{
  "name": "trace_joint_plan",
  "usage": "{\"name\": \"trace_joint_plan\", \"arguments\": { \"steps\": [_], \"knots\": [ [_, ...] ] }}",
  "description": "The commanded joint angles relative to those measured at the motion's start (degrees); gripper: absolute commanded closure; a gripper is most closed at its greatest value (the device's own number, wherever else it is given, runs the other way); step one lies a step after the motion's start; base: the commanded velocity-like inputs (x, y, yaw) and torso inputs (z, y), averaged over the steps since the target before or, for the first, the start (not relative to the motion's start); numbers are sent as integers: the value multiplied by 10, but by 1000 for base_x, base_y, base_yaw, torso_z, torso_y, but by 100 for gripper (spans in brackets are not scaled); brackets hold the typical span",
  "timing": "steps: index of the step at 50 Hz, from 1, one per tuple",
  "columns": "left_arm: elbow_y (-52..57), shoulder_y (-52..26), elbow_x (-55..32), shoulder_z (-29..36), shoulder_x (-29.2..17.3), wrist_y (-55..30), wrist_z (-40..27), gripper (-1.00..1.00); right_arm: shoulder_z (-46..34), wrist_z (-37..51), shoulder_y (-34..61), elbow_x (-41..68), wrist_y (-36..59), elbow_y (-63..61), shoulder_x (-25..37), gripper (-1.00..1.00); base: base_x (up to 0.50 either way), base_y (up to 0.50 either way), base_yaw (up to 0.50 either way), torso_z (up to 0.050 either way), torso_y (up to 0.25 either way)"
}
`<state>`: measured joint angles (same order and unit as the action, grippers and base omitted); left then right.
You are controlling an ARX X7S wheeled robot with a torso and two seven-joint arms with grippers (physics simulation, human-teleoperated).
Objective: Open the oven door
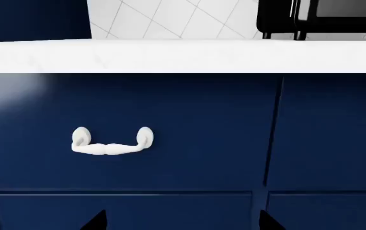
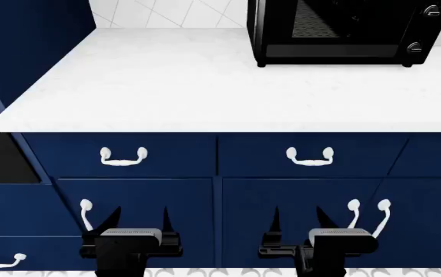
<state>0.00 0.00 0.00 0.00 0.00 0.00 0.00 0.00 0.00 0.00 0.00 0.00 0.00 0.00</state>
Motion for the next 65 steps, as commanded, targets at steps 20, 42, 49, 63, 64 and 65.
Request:
{"name": "trace_joint_plan", "arguments": {
  "steps": [20, 42, 49, 63, 64, 65],
  "knots": [
    [-6, -7, -30, 45, -34, -3, -45, -100, -53, 52, -33, -6, 4, -96, 45, -100, 0, 0, 0, 0, 0],
    [-7, -7, -42, 65, -50, 0, -62, -100, -64, 94, -100, -45, -44, -254, 75, -100, 0, 0, 0, 0, 0],
    [-10, -8, -46, 71, -54, 2, -68, -100, -61, 125, -110, -86, -95, -272, 80, -100, 0, 0, 0, 0, 0],
    [-11, -11, -53, 82, -61, 2, -77, -100, -64, 167, -142, -120, -216, -297, 100, -100, 0, 0, 0, 0, 0],
    [-11, -11, -53, 83, -62, 3, -78, -100, -63, 172, -144, -126, -222, -298, 99, -100, 0, 0, 0, 0, 0],
    [-12, -11, -53, 84, -62, 3, -79, -100, -62, 175, -145, -130, -226, -298, 99, -100, 0, 0, 0, 0, 0]
  ]
}}
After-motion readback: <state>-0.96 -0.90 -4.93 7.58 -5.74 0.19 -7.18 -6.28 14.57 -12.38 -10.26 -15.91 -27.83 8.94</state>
